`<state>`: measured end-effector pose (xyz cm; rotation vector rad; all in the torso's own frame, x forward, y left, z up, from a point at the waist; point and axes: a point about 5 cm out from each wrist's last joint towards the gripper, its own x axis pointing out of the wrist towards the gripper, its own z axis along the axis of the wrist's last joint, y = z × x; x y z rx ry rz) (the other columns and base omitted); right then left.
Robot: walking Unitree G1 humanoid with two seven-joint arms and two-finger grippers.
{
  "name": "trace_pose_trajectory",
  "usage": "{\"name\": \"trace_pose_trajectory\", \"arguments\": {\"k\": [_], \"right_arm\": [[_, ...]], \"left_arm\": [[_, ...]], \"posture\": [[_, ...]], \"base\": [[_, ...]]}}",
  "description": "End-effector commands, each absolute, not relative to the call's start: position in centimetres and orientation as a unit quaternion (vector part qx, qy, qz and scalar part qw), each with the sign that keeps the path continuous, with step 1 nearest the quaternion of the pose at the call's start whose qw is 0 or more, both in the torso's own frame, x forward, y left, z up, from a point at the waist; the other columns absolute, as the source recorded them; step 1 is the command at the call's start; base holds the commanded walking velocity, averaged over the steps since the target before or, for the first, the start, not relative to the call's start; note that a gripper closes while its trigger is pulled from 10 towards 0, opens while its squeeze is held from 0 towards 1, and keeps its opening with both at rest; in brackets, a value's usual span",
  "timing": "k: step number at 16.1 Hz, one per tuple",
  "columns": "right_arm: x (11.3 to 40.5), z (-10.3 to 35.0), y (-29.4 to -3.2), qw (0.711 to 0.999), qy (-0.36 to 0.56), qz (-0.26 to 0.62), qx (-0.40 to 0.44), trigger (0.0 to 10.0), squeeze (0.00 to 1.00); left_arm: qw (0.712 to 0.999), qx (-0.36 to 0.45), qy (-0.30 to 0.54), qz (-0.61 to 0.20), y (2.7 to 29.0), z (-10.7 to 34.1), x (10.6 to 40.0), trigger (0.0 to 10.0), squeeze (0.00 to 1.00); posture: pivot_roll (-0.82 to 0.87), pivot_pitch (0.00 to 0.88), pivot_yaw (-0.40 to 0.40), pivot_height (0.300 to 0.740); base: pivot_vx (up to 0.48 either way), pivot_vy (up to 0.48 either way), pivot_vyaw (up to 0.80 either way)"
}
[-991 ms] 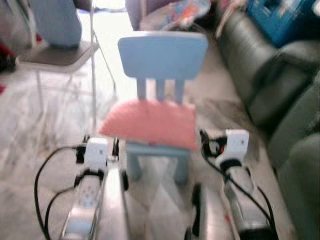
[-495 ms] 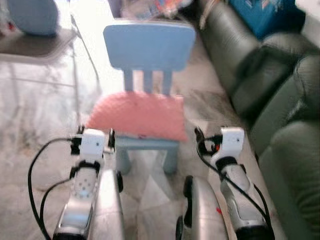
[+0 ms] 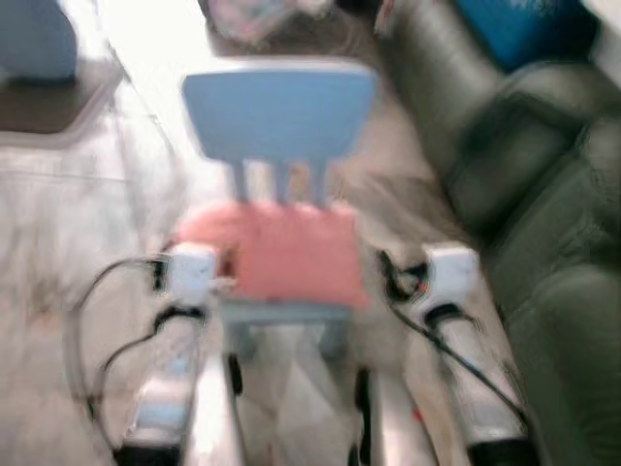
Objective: Move the pillow to the sofa
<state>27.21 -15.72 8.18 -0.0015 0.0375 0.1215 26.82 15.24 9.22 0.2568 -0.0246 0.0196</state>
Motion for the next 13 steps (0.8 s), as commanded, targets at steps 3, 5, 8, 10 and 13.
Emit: {"name": "trace_pose_trajectory", "arguments": {"k": [3, 5, 8, 10, 13], "right_arm": [[27.27, 8.57, -14.60, 0.997, 0.009, 0.081, 0.007, 10.0, 0.00], [27.32, 8.60, -14.62, 0.997, 0.009, 0.083, 0.002, 10.0, 0.00], [27.39, 8.60, -14.64, 0.997, 0.009, 0.082, 0.006, 10.0, 0.00], [27.37, 8.73, -14.44, 0.996, 0.003, 0.093, 0.004, 10.0, 0.00], [27.42, 8.70, -14.47, 0.996, 0.005, 0.089, 0.006, 10.0, 0.00]], "left_arm": [[0.990, 0.137, 0.020, 0.027, 16.45, 7.88, 26.16, 10.0, 0.00], [0.990, 0.137, 0.020, 0.027, 16.42, 7.88, 26.21, 10.0, 0.00], [0.990, 0.139, 0.020, 0.030, 16.45, 7.89, 26.27, 10.0, 0.00], [0.989, 0.141, 0.019, 0.031, 16.46, 7.88, 26.26, 10.0, 0.00], [0.989, 0.147, 0.019, 0.028, 16.54, 7.83, 26.19, 10.0, 0.00]], "posture": [[0.02, 0.138, -0.048, 0.557], [0.02, 0.138, -0.048, 0.574], [0.02, 0.138, -0.050, 0.587], [0.02, 0.139, -0.050, 0.587], [0.02, 0.138, -0.051, 0.587]], "base": [[0.000, 0.000, 0.36], [0.000, 0.000, 0.00], [0.000, 0.000, 0.00], [0.000, 0.000, 0.31], [0.358, 0.175, 0.39]]}}
